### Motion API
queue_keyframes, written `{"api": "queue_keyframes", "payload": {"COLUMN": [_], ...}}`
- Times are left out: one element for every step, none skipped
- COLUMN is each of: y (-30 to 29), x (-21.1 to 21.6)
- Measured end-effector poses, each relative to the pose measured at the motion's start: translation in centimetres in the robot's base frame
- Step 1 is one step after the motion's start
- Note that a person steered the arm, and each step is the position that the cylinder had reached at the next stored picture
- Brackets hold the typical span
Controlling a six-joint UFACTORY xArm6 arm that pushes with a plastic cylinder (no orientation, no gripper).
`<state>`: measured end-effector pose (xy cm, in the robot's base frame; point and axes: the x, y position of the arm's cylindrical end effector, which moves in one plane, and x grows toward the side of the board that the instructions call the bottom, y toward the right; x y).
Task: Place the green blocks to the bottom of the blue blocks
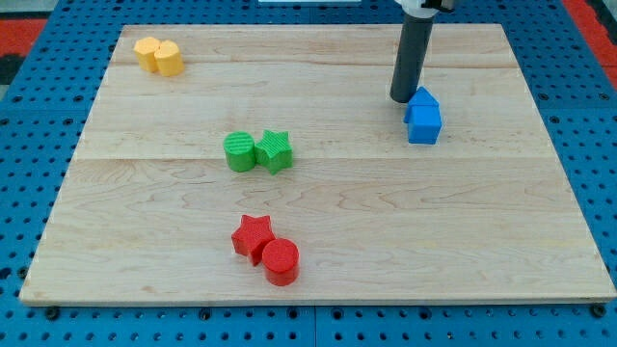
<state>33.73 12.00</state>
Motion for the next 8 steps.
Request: {"api": "queue_keyframes", "payload": {"y": [0.0, -2.8, -13.1, -20.8, -20.6, -18.4, -19.6, -17.7], "x": [-1.4, -3.6, 0.0, 5.3, 7.8, 8.5, 9.9, 10.7]}}
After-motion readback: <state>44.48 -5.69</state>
